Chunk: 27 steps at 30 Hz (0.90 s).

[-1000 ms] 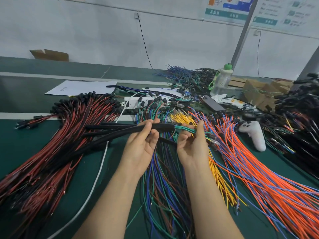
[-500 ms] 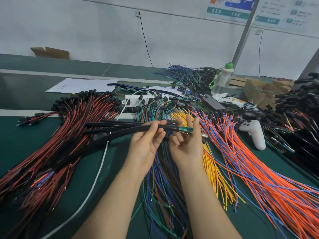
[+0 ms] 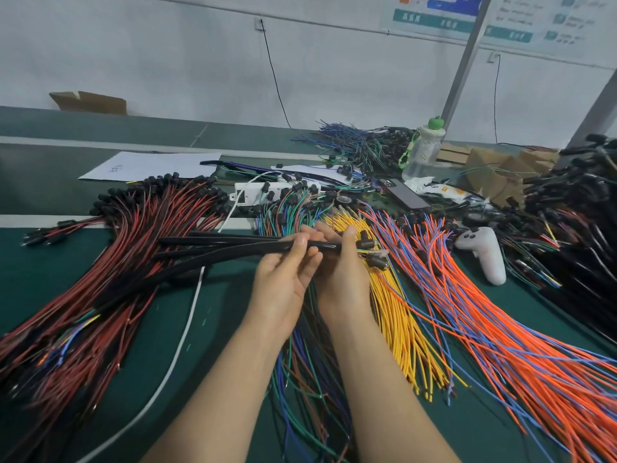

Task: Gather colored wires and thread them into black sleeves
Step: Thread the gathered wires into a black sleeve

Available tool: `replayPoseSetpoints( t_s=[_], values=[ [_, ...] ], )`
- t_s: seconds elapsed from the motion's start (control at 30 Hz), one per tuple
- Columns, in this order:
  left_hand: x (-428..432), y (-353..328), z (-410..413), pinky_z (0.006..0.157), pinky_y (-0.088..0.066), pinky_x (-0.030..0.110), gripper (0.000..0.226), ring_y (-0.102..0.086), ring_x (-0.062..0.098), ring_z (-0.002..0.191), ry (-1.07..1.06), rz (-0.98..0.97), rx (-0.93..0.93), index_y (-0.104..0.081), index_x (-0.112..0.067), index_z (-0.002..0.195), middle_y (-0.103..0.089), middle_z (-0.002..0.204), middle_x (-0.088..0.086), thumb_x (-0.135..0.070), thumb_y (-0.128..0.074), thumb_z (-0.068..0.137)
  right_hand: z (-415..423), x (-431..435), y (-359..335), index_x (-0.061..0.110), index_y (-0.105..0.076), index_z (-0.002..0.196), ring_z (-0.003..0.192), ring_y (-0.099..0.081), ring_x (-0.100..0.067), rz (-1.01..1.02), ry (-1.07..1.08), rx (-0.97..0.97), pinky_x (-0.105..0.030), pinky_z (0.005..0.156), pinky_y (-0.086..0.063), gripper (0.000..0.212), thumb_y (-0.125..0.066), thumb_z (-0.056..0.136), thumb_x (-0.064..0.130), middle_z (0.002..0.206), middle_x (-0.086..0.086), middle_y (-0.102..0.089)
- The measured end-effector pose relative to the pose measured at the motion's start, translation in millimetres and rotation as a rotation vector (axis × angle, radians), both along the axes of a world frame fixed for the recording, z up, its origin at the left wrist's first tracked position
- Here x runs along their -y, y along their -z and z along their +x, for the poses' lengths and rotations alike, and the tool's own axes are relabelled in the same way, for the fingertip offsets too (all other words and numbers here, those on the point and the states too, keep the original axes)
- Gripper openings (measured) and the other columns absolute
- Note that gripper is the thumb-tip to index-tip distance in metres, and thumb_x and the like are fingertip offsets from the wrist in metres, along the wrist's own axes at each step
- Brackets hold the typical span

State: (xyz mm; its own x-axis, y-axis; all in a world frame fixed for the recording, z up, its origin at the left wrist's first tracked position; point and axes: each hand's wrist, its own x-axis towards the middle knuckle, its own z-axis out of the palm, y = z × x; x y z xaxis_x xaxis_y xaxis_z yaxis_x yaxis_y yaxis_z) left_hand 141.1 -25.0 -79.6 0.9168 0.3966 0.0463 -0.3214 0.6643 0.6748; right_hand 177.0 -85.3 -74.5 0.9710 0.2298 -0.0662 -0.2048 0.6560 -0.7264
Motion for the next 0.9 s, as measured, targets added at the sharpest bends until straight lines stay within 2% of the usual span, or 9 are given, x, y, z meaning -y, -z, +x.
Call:
replayPoseSetpoints(
  t_s=[0.13, 0.27, 0.43, 0.53, 0.63, 0.7, 0.8, 0.83, 0.9],
  values=[
    [-0.2, -2.4, -1.0, 0.062, -0.053, 0.012, 0.017, -0.064, 0.003, 0.066, 0.010, 0.001, 0.015, -0.062, -0.003, 0.085, -0.072, 0.082, 0.004, -0.004, -0.048, 0.094, 0.3, 8.1, -3.4, 0.012, -0.050, 0.117, 0.086, -0.064, -0.018, 0.209, -0.088, -0.112, -0.028, 0.076, -0.050, 0.063, -0.039, 0.088, 0.067, 0.096, -0.004, -0.069],
    [-3.8, -1.2, -1.2, 0.064, -0.053, 0.013, 0.015, -0.062, 0.002, 0.065, -0.001, 0.020, 0.015, -0.060, -0.003, 0.089, -0.072, 0.084, 0.002, -0.005, -0.047, 0.095, 4.6, 16.6, -1.0, 0.013, -0.056, 0.114, 0.081, -0.057, -0.020, 0.332, 0.012, -0.219, -0.029, 0.079, -0.044, 0.060, -0.041, 0.089, 0.065, 0.100, -0.007, -0.065],
    [-1.6, 2.8, -0.5, 0.065, -0.053, 0.014, 0.015, -0.061, 0.002, 0.066, -0.008, 0.090, -0.004, -0.061, 0.000, 0.094, -0.072, 0.086, 0.000, -0.009, -0.048, 0.095, 9.5, 18.0, -1.1, 0.015, -0.055, 0.081, 0.071, -0.059, -0.019, 0.193, 0.162, -0.208, -0.029, 0.069, -0.043, 0.031, -0.036, 0.101, 0.029, 0.074, -0.004, -0.070],
    [4.6, 4.3, 0.7, 0.065, -0.054, 0.014, 0.016, -0.062, 0.002, 0.066, 0.003, 0.101, -0.043, -0.062, -0.001, 0.095, -0.072, 0.083, 0.000, -0.010, -0.048, 0.095, 8.7, 13.9, -2.2, 0.014, -0.052, 0.078, 0.056, -0.063, -0.018, 0.149, 0.202, -0.186, -0.029, 0.063, -0.046, 0.032, -0.037, 0.101, 0.030, 0.059, -0.003, -0.068],
    [1.7, -1.1, -3.0, 0.065, -0.054, 0.015, 0.023, -0.062, 0.005, 0.068, 0.057, 0.171, -0.145, -0.061, 0.005, 0.102, -0.067, 0.090, 0.009, -0.013, -0.048, 0.096, 9.0, 15.5, -1.6, 0.012, -0.054, 0.079, 0.051, -0.060, -0.017, 0.097, 0.169, -0.185, -0.026, 0.057, -0.045, 0.035, -0.036, 0.102, 0.032, 0.060, -0.003, -0.068],
    [-8.7, -8.3, -12.4, 0.055, -0.052, 0.014, 0.026, -0.060, 0.002, 0.057, 0.133, 0.430, -0.319, -0.062, 0.003, 0.096, -0.069, 0.081, 0.007, -0.020, -0.050, 0.096, 11.2, 20.7, -1.8, 0.013, -0.054, 0.079, 0.055, -0.055, -0.018, 0.073, 0.149, -0.199, -0.025, 0.054, -0.040, 0.036, -0.034, 0.103, 0.033, 0.062, -0.003, -0.069],
    [-31.0, -22.1, -27.9, 0.047, -0.045, 0.017, 0.027, -0.052, -0.003, 0.044, 0.069, 1.145, -0.510, -0.064, -0.013, 0.081, -0.067, 0.058, -0.006, -0.034, -0.054, 0.093, 16.1, 33.3, -4.5, 0.012, -0.051, 0.083, 0.059, -0.052, -0.019, 0.126, 0.177, -0.248, -0.026, 0.053, -0.040, 0.037, -0.034, 0.103, 0.038, 0.060, -0.007, -0.067],
    [-38.6, -28.1, -29.5, 0.055, -0.046, 0.020, 0.023, -0.056, -0.005, 0.054, -0.081, 1.365, -0.476, -0.064, -0.019, 0.081, -0.067, 0.063, -0.010, -0.039, -0.057, 0.090, 17.5, 36.4, -5.3, 0.012, -0.049, 0.085, 0.059, -0.053, -0.019, 0.157, 0.180, -0.273, -0.024, 0.049, -0.042, 0.036, -0.035, 0.103, 0.040, 0.059, -0.008, -0.066],
    [-42.9, -46.1, -26.5, 0.088, -0.046, 0.032, 0.020, -0.056, 0.005, 0.099, -0.204, 1.783, -0.395, -0.061, -0.029, 0.101, -0.062, 0.099, -0.016, -0.044, -0.058, 0.088, 18.1, 39.3, -9.4, 0.013, -0.046, 0.088, 0.058, -0.054, -0.017, 0.232, 0.156, -0.299, -0.018, 0.042, -0.043, 0.034, -0.037, 0.102, 0.042, 0.059, -0.010, -0.064]
  ],
)
